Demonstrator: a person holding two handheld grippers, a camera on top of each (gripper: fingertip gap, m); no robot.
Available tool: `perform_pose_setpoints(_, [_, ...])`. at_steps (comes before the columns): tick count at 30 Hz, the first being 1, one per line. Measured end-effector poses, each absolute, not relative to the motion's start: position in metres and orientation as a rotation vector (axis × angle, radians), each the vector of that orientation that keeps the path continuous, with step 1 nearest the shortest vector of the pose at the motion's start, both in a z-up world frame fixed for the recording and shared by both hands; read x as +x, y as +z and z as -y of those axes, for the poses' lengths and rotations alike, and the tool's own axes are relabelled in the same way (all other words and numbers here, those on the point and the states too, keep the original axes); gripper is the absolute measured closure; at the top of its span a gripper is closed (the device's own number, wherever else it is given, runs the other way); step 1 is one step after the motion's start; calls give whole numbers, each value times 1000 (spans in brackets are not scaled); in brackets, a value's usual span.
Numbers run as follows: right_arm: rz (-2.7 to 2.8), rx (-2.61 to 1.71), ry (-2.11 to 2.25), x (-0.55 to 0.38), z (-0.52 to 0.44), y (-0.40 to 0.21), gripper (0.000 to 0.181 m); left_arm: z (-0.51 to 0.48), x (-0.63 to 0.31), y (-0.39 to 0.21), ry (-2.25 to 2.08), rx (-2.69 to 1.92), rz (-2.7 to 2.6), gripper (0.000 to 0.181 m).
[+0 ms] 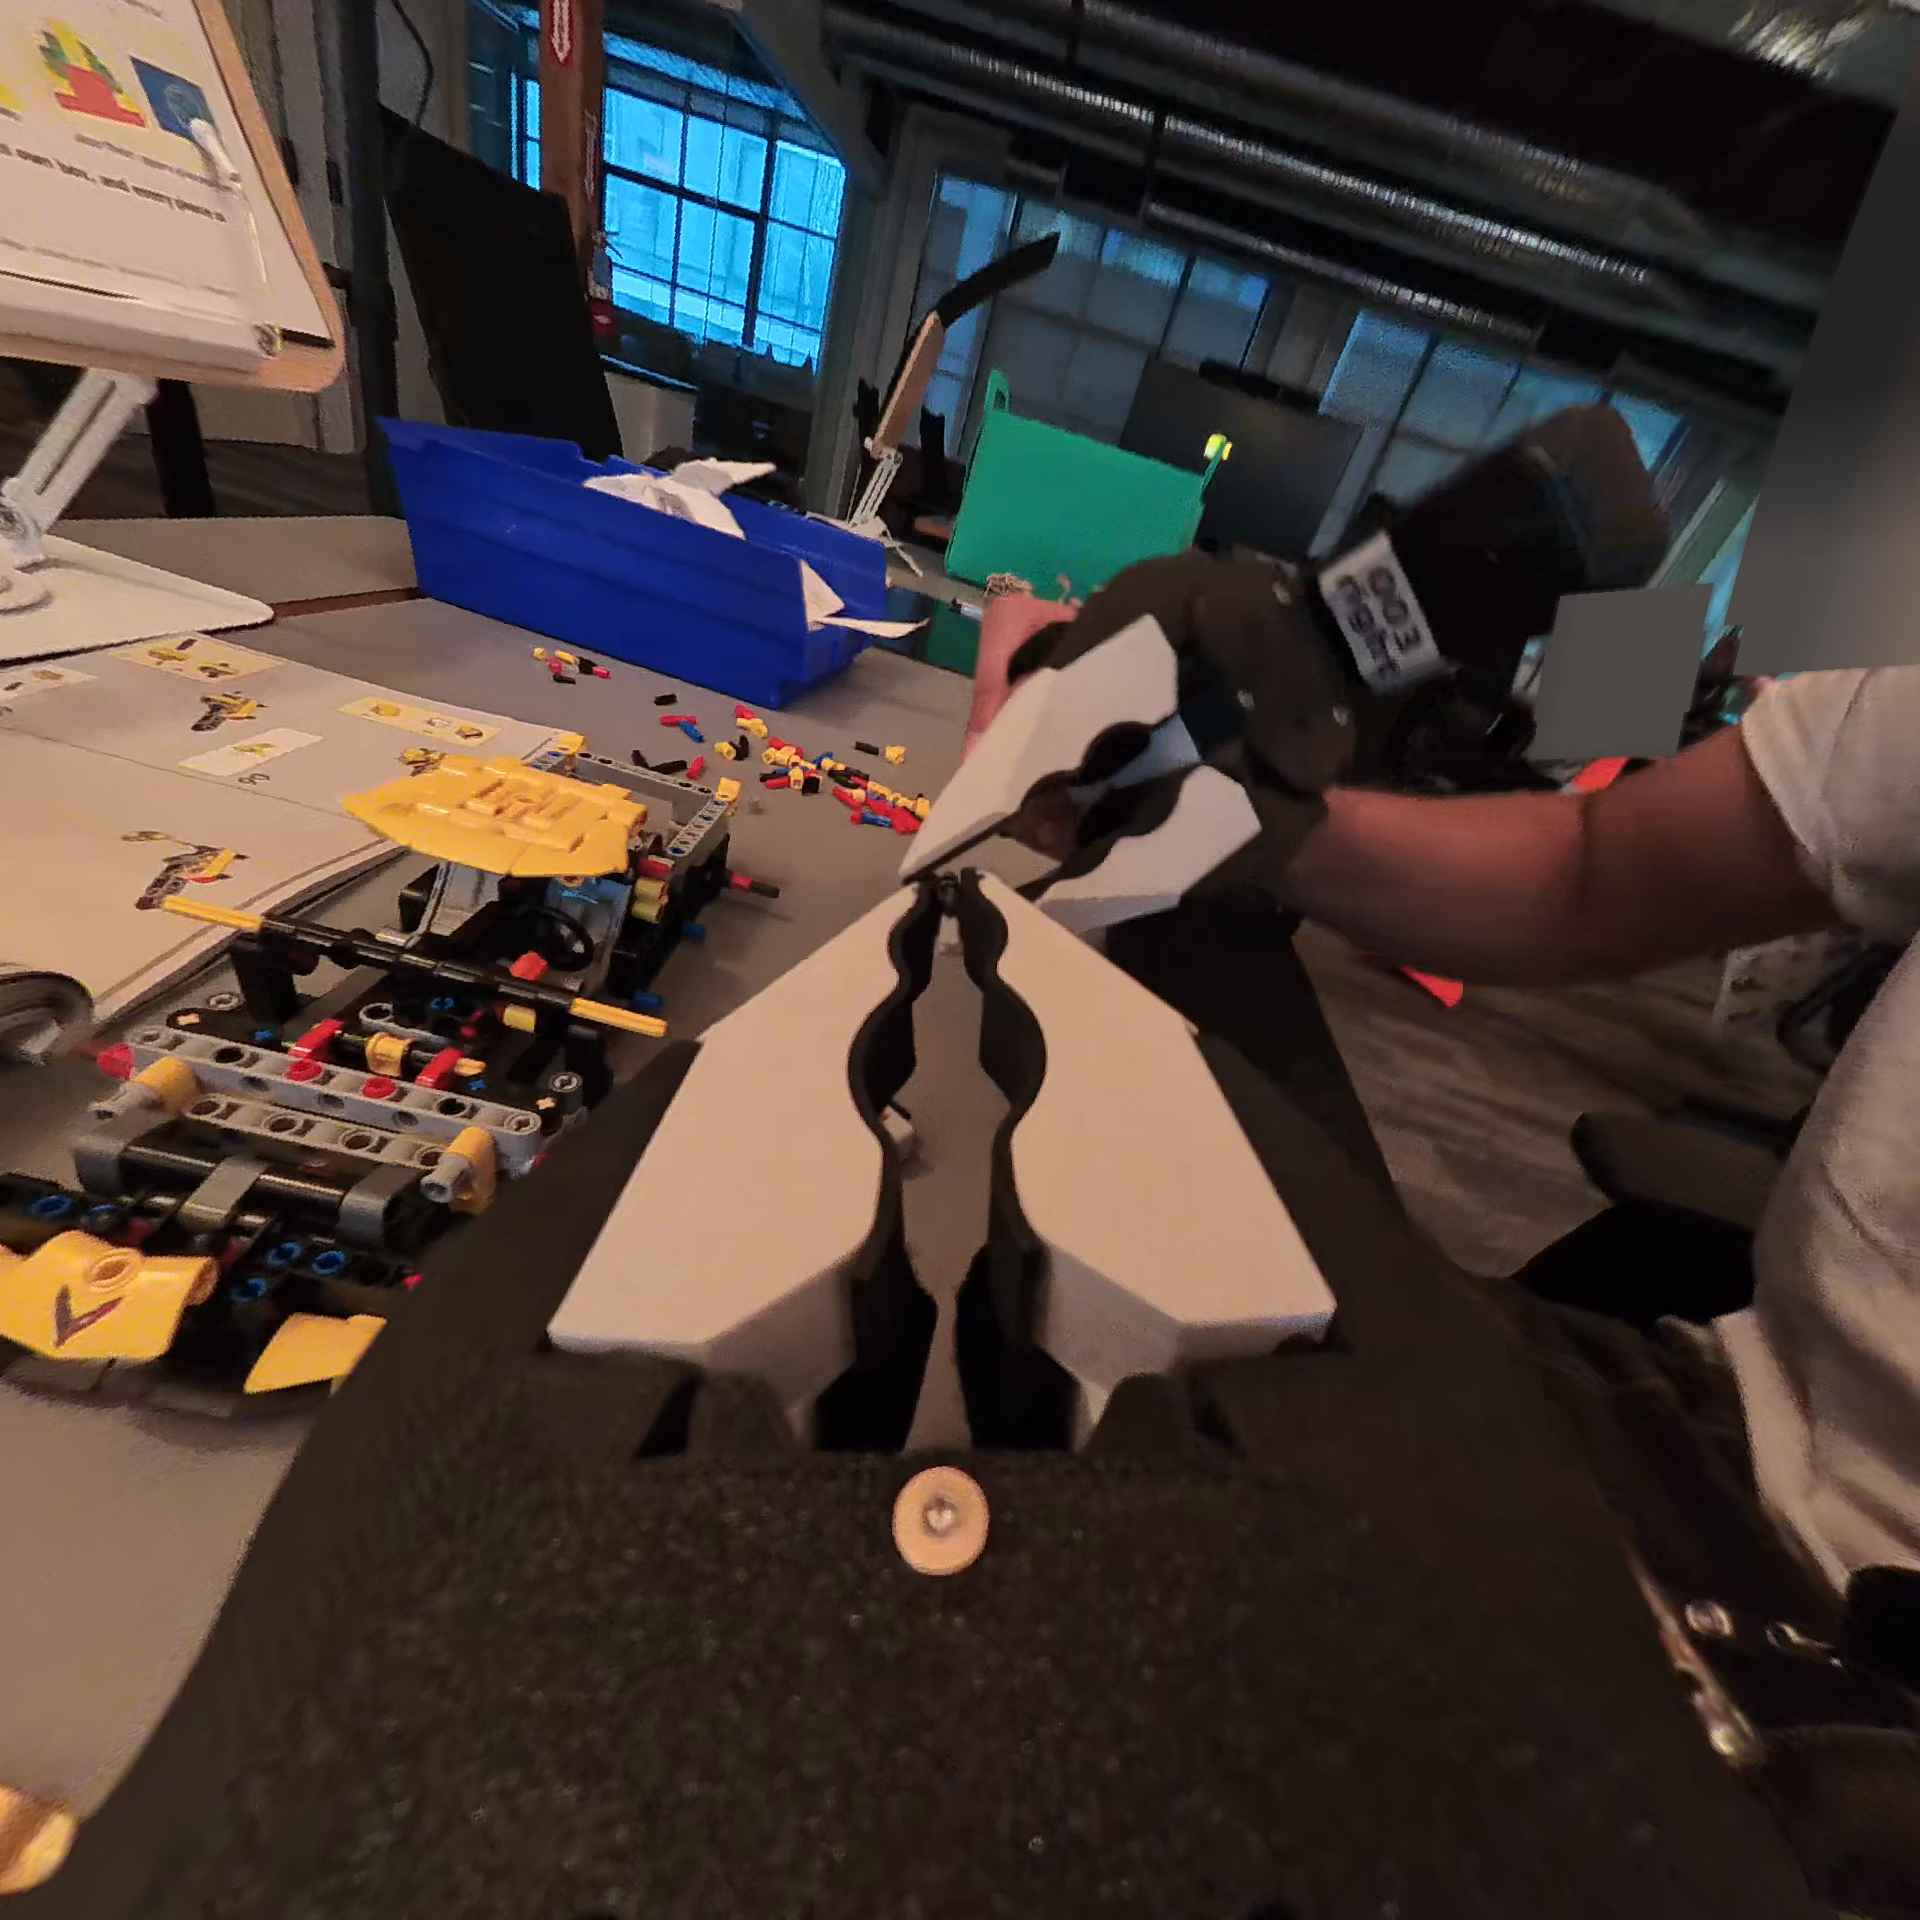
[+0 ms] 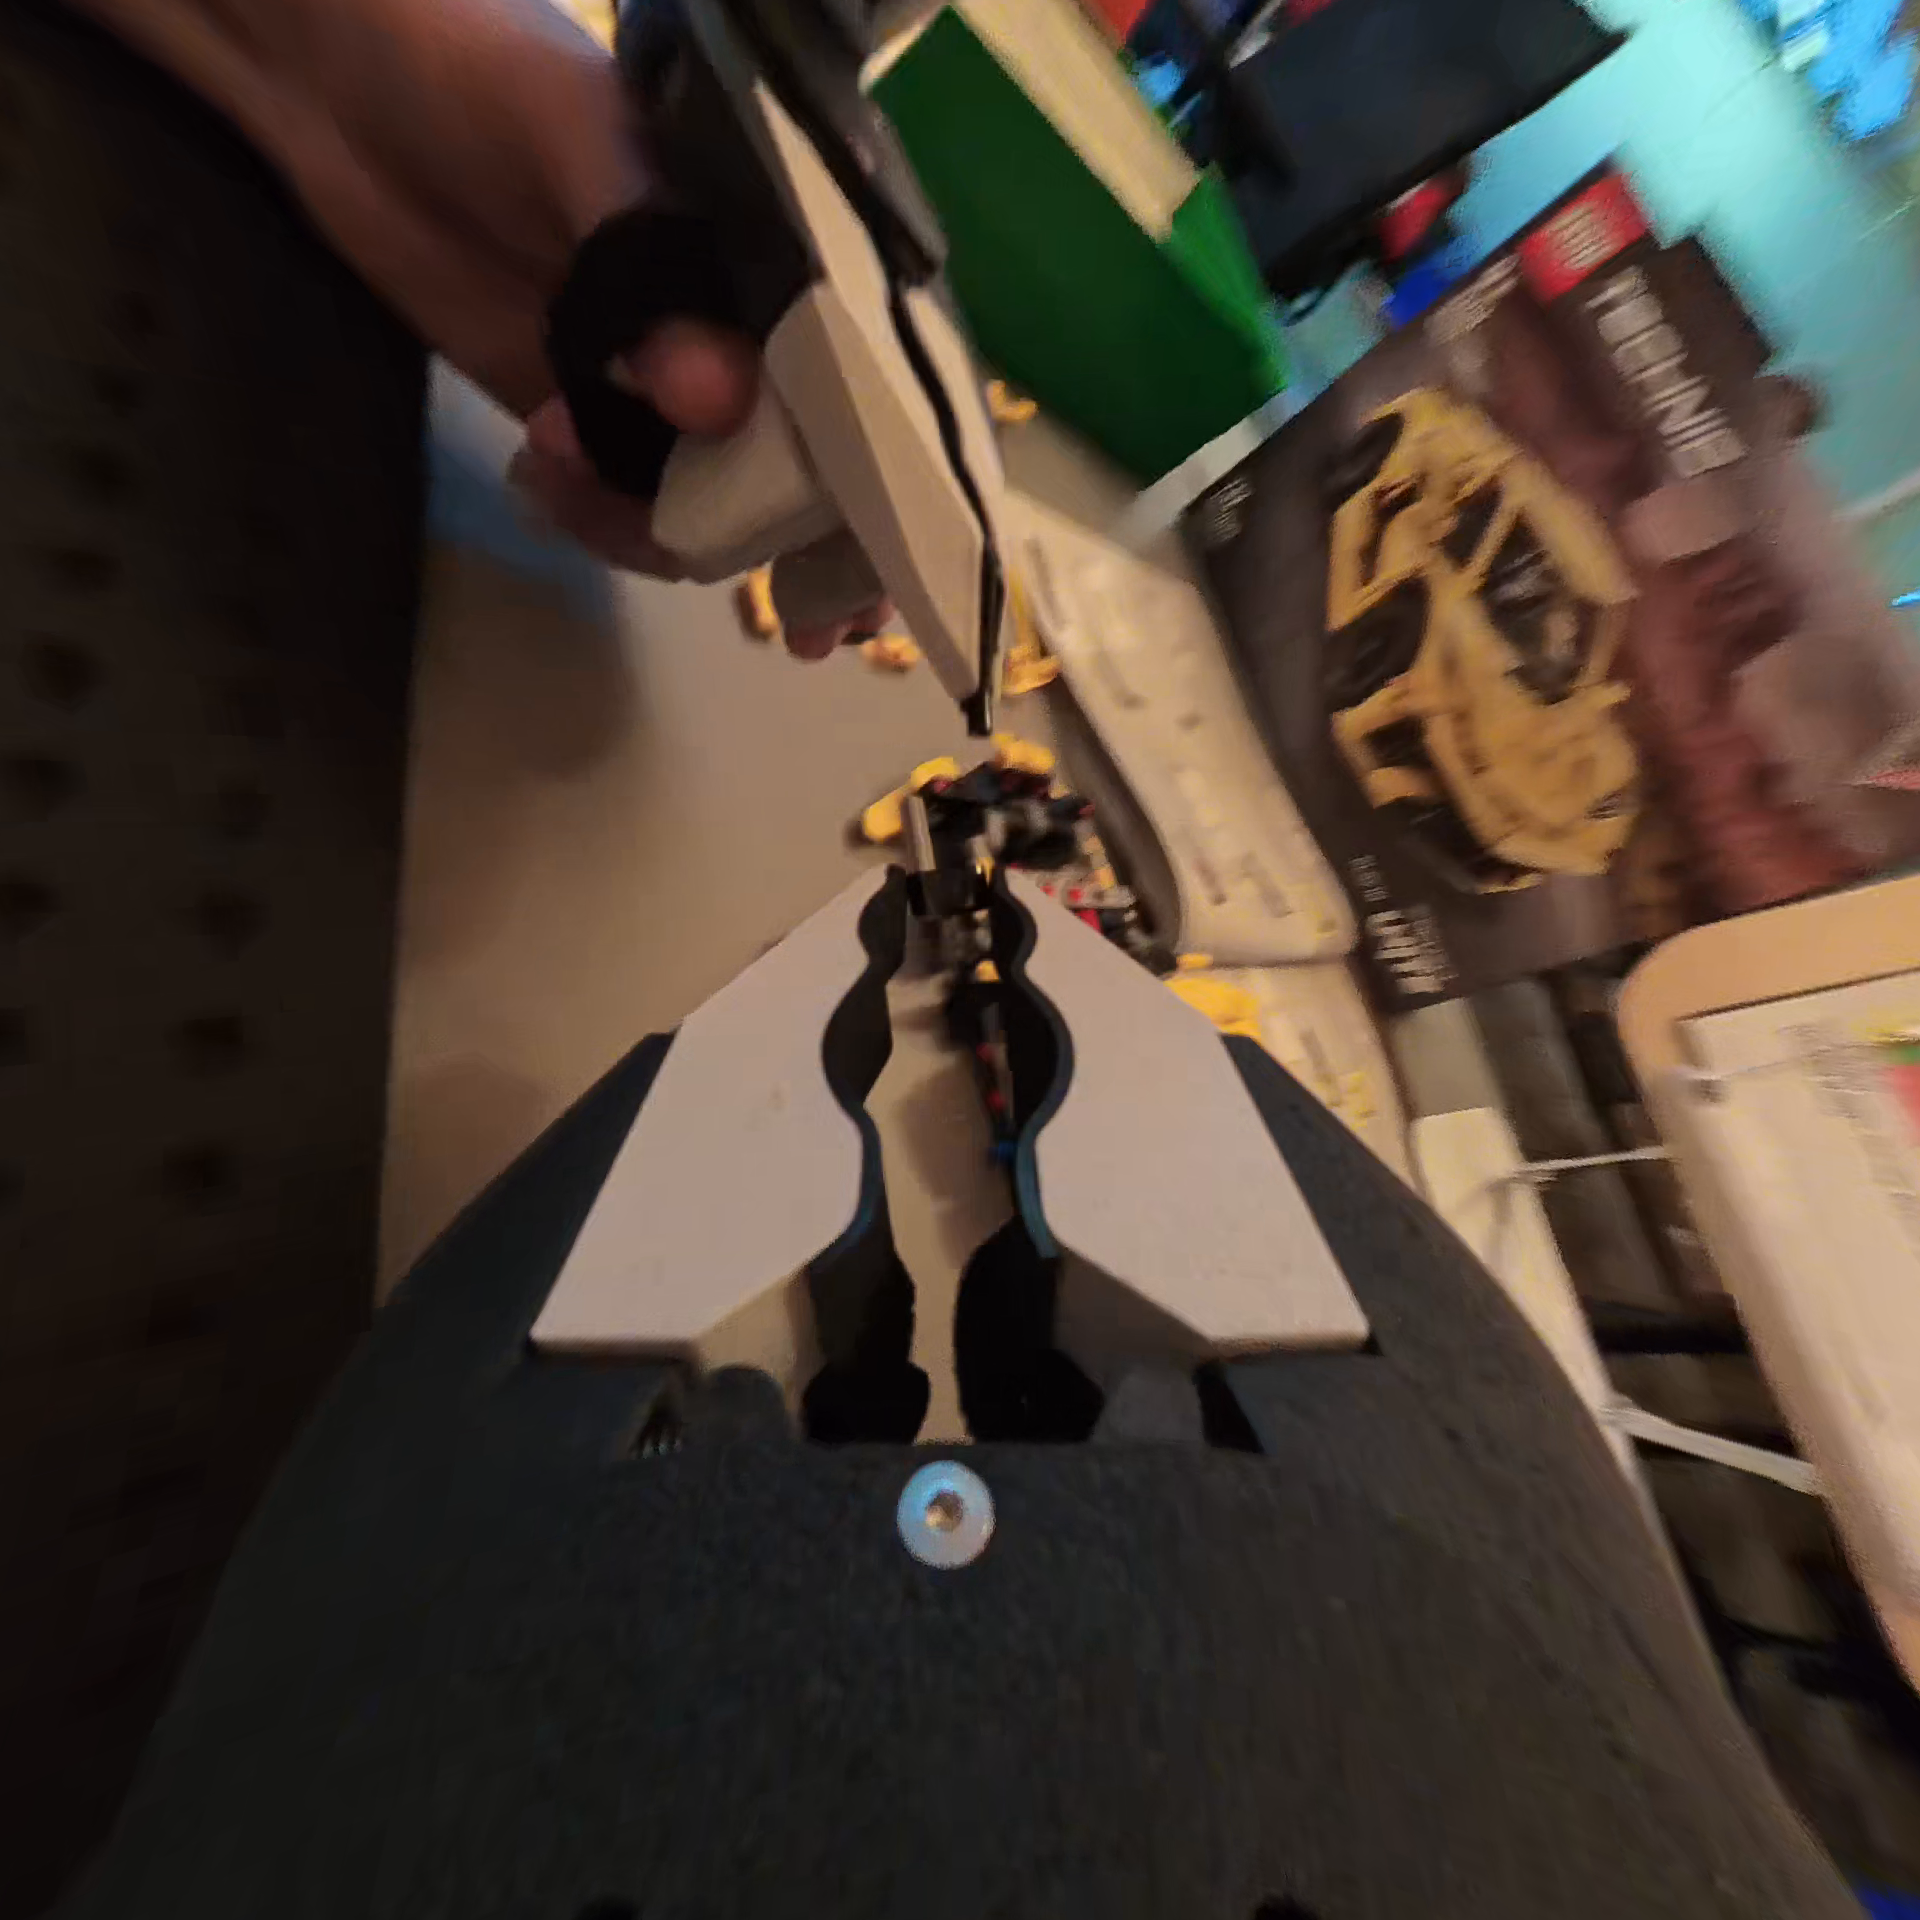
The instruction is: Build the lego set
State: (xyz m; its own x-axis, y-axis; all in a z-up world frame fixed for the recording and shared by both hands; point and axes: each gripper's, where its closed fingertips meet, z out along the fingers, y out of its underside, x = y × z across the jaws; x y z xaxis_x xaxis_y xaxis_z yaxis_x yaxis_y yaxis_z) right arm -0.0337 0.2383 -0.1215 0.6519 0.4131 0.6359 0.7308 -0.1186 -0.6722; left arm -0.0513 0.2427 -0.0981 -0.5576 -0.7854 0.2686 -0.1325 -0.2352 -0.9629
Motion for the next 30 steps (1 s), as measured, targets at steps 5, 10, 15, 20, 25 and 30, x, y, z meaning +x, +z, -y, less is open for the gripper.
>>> perform_pose_setpoints(5, [837, -1681, -450, -45, -242, -129, 167, -244, -52, -97, -1882, -1126, -1542, 177])
perform_pose_setpoints(10, [805, -1602, -485, -50, -242, -117, 167, -237, -50, -104, -1844, -1124, -1605, 177])
perform_pose_setpoints(15, [816, -1613, -535, -51, -242, -120, 167, -236, -49, -106, -1833, -1135, -1622, 177])
perform_pose_setpoints(20, [789, -1613, -530, -47, -242, -118, 167, -236, -49, -109, -1820, -1157, -1640, 177])
perform_pose_setpoints(25, [809, -1602, -564, -48, -242, -118, 167, -235, -48, -111, -1809, -1150, -1652, 177])
perform_pose_setpoints(30, [841, -1588, -633, -49, -239, -118, 167, -233, -49, -112, -1786, -1121, -1662, 177])
